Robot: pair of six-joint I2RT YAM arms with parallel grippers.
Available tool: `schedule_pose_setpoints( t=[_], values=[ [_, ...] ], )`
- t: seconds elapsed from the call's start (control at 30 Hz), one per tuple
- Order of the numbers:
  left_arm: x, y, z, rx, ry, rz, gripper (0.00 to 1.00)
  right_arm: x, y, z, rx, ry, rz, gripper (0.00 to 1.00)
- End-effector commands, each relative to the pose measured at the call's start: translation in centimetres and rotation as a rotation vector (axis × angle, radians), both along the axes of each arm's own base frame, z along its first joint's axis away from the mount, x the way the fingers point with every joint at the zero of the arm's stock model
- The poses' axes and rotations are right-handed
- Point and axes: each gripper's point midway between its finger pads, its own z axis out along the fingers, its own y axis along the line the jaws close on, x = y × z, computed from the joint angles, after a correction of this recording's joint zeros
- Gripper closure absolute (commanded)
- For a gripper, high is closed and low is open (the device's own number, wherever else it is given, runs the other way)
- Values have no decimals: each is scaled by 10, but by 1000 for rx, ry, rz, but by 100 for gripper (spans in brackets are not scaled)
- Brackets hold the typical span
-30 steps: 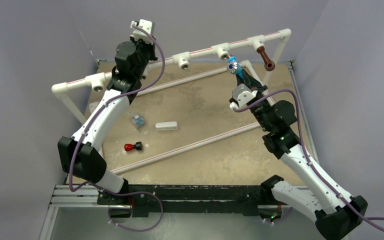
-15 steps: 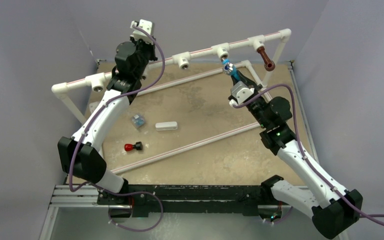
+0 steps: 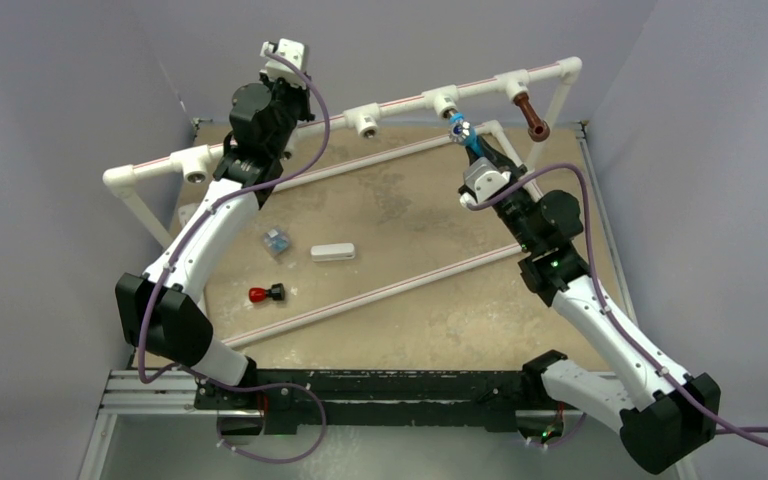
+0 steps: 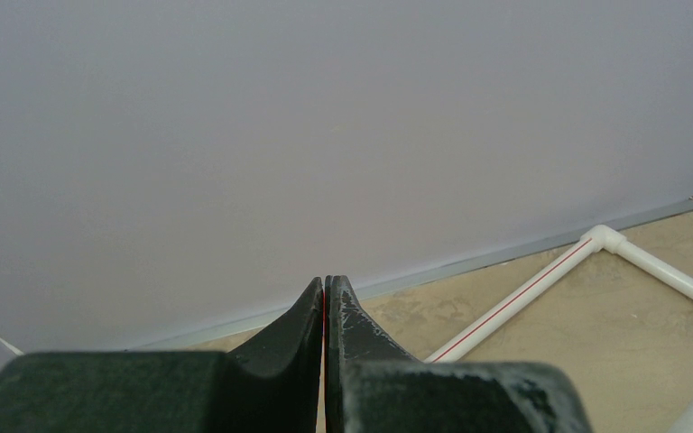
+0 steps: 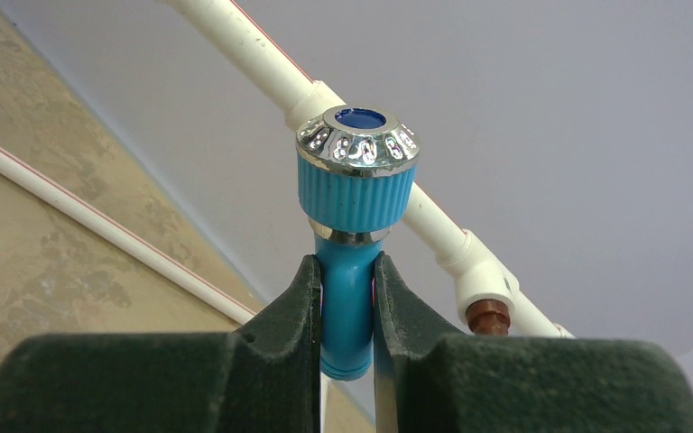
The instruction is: Install the water faucets
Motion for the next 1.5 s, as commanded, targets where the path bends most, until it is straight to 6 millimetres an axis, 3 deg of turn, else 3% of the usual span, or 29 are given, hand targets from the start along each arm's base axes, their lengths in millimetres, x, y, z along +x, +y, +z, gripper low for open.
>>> schedule_pose_setpoints(
  t=[0.0, 0.37, 1.0, 1.47],
  values=[
    [2, -8, -56, 77, 147, -31, 100, -2, 1, 21, 37, -61, 17, 100],
    [3, -7, -58, 81, 151, -27, 100, 1, 0, 27, 24, -81, 2, 100],
    [5, -6, -59, 81, 156, -20, 100, -17, 0, 34, 43, -53, 41, 100],
    [5, -6, -60, 83, 157, -20, 100, -18, 4, 46, 67, -74, 57, 100]
  ],
)
